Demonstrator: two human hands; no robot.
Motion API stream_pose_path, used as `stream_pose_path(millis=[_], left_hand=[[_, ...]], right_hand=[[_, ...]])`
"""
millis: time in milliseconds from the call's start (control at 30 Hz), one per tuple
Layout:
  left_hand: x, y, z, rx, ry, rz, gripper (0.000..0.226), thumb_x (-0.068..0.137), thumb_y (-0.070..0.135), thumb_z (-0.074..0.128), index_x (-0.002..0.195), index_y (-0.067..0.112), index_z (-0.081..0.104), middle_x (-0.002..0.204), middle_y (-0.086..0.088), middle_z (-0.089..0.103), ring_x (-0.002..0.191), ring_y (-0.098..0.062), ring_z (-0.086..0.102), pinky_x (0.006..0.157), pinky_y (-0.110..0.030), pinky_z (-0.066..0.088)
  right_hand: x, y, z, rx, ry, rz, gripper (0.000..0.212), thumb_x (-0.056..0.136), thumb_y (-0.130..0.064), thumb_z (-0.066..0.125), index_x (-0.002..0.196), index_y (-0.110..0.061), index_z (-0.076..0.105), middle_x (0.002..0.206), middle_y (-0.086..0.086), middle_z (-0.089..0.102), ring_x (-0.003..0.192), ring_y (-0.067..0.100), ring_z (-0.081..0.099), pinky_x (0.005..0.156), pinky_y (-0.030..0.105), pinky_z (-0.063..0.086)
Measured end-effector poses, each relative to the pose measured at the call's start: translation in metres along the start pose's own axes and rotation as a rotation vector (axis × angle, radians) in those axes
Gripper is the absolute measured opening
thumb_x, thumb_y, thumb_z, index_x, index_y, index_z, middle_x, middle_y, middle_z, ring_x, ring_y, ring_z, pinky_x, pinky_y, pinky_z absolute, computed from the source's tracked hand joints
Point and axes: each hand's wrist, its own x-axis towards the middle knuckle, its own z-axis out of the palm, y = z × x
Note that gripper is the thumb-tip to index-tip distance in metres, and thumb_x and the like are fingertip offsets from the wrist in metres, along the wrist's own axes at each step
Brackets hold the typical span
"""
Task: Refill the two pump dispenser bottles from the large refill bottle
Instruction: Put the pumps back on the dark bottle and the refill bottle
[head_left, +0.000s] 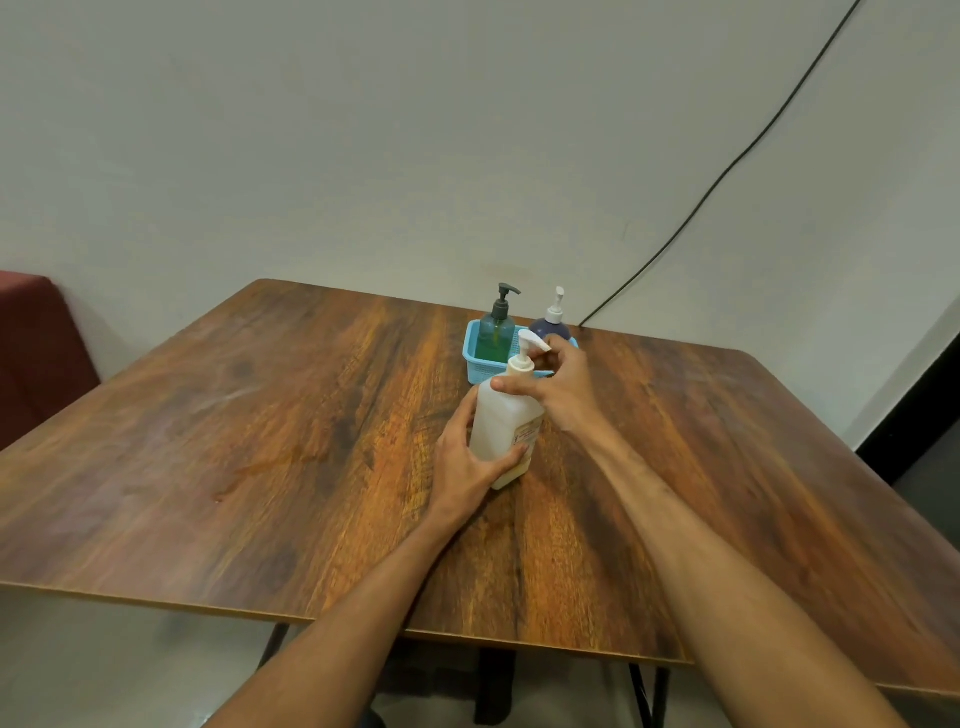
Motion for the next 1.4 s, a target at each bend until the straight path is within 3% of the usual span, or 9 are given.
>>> stream_pose_path(millis=[200,400,567,800,967,1033,1167,1333,1400], left_hand=[[0.0,0.0,-0.001,0.001,-0.005,-0.003,0.09,0.072,0.044,0.089,0.135,0.068,0.029,0.128,0.033,0.051,0.12,0.007,0.053,0.094,-0.016,0.048],[-0.001,0.003,-0.001,-0.009,-0.007,0.0,0.092,0.072,0.039,0.09,0.133,0.07,0.028,0.127,0.029,0.053,0.117,0.011,0.053,0.089,-0.009,0.047],[-0.001,0.001,0.0,-0.019,-0.01,-0.023,0.092,0.072,0.042,0.09,0.141,0.054,0.03,0.133,0.019,0.054,0.12,0.008,0.053,0.093,-0.015,0.048],[-0.001,0.002,0.0,-0.038,-0.011,-0.01,0.09,0.072,0.039,0.091,0.139,0.056,0.033,0.13,0.015,0.059,0.116,0.006,0.056,0.09,-0.016,0.052],[0.0,0.0,-0.001,-0.038,0.0,-0.017,0.091,0.072,0.042,0.09,0.145,0.045,0.036,0.133,0.013,0.059,0.118,0.004,0.055,0.095,-0.027,0.055],[0.0,-0.001,0.0,-0.04,-0.005,-0.008,0.09,0.072,0.041,0.091,0.145,0.044,0.037,0.133,0.012,0.06,0.117,0.002,0.057,0.095,-0.03,0.055],[-0.001,-0.002,0.0,-0.042,0.005,-0.013,0.091,0.071,0.043,0.091,0.144,0.05,0.036,0.132,0.009,0.062,0.116,-0.003,0.059,0.095,-0.037,0.057],[0.0,-0.002,0.0,-0.04,0.009,-0.031,0.092,0.07,0.046,0.09,0.145,0.049,0.036,0.135,0.011,0.06,0.119,-0.001,0.057,0.097,-0.039,0.056],[0.001,-0.005,0.001,-0.035,0.002,-0.029,0.092,0.071,0.043,0.091,0.147,0.041,0.039,0.135,0.01,0.06,0.119,-0.001,0.057,0.096,-0.039,0.056]], right_hand=[[0.005,-0.004,-0.013,0.007,-0.19,0.063,0.043,0.079,-0.011,0.082,0.119,-0.013,0.067,0.112,-0.002,0.074,0.112,0.014,0.066,0.103,0.043,0.05],[0.003,-0.002,0.0,-0.056,-0.046,-0.03,0.046,0.06,-0.025,0.095,0.09,-0.014,0.061,0.089,-0.006,0.066,0.085,0.011,0.063,0.073,0.029,0.054],[0.009,-0.004,-0.016,-0.028,-0.195,0.007,0.043,0.076,-0.012,0.084,0.115,-0.015,0.069,0.114,-0.002,0.072,0.111,0.014,0.066,0.098,0.037,0.052],[0.006,-0.004,-0.003,-0.046,-0.051,-0.016,0.049,0.06,-0.02,0.095,0.096,-0.012,0.064,0.088,-0.006,0.064,0.079,0.005,0.058,0.064,0.013,0.046],[0.004,-0.003,-0.016,-0.016,-0.166,0.019,0.041,0.075,-0.009,0.084,0.113,-0.015,0.07,0.11,-0.003,0.073,0.107,0.012,0.067,0.097,0.039,0.054],[0.001,-0.003,-0.013,-0.008,-0.067,0.021,0.034,0.071,-0.006,0.086,0.101,-0.015,0.072,0.1,-0.005,0.073,0.097,0.011,0.068,0.09,0.037,0.057],[-0.001,0.001,0.003,-0.028,0.059,-0.025,0.053,0.056,-0.021,0.096,0.094,-0.008,0.062,0.087,-0.002,0.066,0.078,0.011,0.06,0.066,0.025,0.053],[0.001,-0.003,-0.01,-0.027,-0.125,0.04,0.045,0.075,-0.017,0.086,0.115,-0.015,0.066,0.115,-0.001,0.07,0.107,0.012,0.064,0.093,0.031,0.052],[0.0,-0.004,-0.01,-0.005,-0.109,0.035,0.033,0.077,-0.009,0.083,0.106,-0.019,0.07,0.112,-0.001,0.072,0.106,0.011,0.066,0.097,0.036,0.054]])
